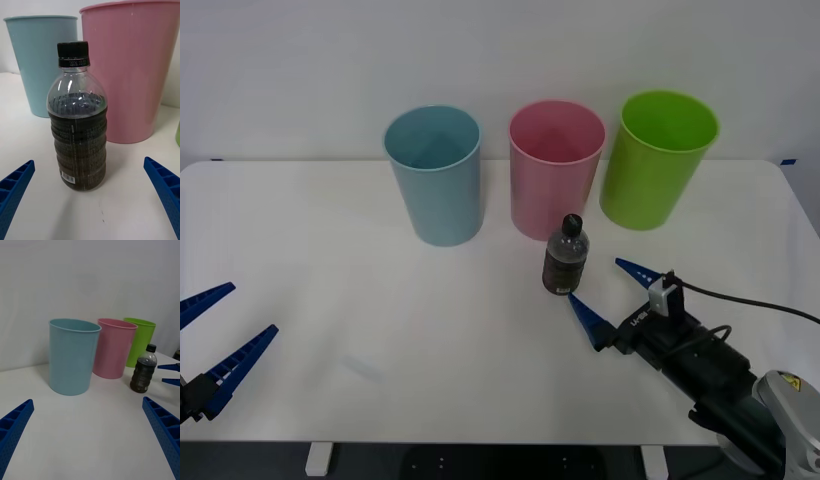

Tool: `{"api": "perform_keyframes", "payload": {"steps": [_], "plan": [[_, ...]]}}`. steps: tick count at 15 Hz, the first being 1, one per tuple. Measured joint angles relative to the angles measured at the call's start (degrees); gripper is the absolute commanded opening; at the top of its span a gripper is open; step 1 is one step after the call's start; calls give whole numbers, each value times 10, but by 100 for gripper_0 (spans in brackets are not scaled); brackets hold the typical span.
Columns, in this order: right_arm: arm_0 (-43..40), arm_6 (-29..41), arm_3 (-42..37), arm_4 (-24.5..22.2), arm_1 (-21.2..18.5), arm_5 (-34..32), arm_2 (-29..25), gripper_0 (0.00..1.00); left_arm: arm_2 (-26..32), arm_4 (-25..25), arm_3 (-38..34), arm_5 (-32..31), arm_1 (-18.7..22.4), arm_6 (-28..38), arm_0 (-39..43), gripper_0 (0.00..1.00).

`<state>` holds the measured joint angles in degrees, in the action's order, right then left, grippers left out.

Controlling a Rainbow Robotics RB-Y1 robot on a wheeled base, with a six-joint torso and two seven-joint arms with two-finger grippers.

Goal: Grasp the object on the table and drop it into the matching bin: aluminum can to the light blue bin, PET bottle to the pink bin.

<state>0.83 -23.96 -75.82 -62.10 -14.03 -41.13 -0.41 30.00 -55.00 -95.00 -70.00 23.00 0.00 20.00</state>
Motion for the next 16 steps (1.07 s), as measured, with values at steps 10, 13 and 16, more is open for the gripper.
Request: {"api": "perform_keyframes", "payload": {"steps": [10, 13, 16], "plan": [[107, -17, 122, -21, 35, 0, 3, 100, 0, 0, 0, 0, 0, 0, 0, 100], [136, -24, 157, -21, 38, 0, 8, 100, 0, 0, 0, 0, 0, 0, 0, 100], [156, -29, 179, -19, 39, 0, 12, 100, 0, 0, 0, 0, 0, 0, 0, 100]]}}
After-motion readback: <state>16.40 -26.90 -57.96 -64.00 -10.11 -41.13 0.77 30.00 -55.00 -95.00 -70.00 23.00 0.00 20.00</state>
